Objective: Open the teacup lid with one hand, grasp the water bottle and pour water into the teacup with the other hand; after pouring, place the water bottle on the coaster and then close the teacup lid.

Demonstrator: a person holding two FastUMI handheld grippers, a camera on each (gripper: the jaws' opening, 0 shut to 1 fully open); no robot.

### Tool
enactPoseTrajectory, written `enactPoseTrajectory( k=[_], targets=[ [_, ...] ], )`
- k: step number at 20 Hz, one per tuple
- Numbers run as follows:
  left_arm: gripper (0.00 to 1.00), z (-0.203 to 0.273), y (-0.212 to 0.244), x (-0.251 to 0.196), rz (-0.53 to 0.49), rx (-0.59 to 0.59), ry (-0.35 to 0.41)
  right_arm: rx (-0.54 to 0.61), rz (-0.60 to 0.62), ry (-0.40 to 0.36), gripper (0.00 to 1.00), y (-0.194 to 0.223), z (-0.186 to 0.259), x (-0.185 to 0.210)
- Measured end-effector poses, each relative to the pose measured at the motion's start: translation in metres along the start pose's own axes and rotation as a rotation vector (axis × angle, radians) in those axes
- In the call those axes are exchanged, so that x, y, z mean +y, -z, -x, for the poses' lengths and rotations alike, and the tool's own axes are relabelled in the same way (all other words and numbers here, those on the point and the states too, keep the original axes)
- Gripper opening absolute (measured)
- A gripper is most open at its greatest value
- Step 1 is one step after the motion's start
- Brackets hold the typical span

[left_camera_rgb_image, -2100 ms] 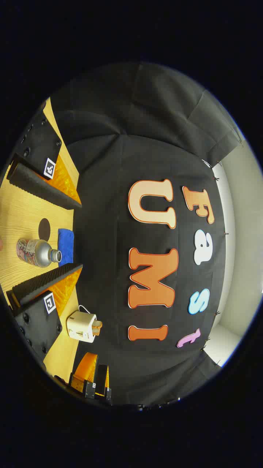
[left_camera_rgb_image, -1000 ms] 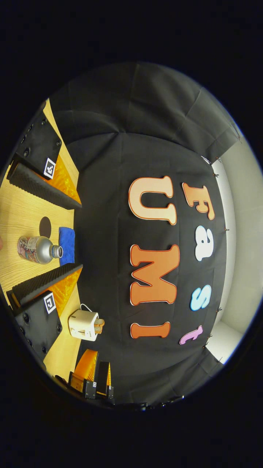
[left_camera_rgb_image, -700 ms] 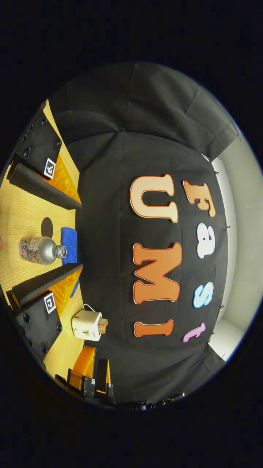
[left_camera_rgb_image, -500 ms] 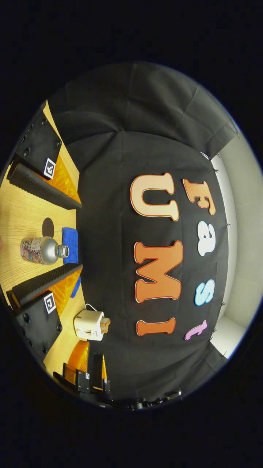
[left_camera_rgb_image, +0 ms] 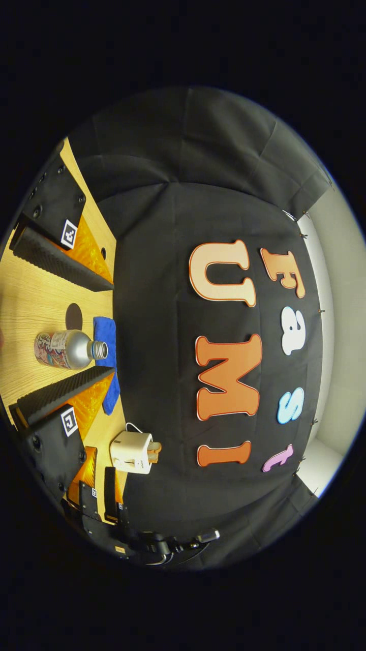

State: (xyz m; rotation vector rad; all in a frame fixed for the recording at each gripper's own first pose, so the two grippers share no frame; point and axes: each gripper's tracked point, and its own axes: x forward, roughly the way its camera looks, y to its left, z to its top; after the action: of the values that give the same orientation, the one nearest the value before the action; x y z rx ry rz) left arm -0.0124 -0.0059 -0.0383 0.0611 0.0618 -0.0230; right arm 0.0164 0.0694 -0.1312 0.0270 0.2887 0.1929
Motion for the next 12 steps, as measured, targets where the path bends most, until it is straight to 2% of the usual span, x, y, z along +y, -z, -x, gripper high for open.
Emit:
enactPoseTrajectory(
  k=[5,6,8,9,11,12],
  targets=[
    [1.00,-0.001,0.009,0.003,0.007,0.022,-0.006,0.059,0.032,-0.017,0.88,0.023,-0.015,0.011],
    [0.97,-0.001,0.012,0.004,0.007,0.026,-0.007,0.072,0.033,-0.022,0.86,0.028,-0.018,0.014],
    [1.00,-0.001,0.015,0.004,0.008,0.034,-0.008,0.101,0.039,-0.027,0.77,0.040,-0.022,0.015],
    [0.97,-0.001,0.017,0.005,0.008,0.036,-0.009,0.113,0.039,-0.027,0.75,0.044,-0.025,0.014],
    [1.00,-0.001,0.020,0.005,0.006,0.043,-0.011,0.131,0.030,-0.038,0.71,0.050,-0.028,0.019],
    [1.00,-0.002,0.022,0.006,0.006,0.048,-0.012,0.134,0.022,-0.048,0.65,0.051,-0.029,0.022]
  ],
)
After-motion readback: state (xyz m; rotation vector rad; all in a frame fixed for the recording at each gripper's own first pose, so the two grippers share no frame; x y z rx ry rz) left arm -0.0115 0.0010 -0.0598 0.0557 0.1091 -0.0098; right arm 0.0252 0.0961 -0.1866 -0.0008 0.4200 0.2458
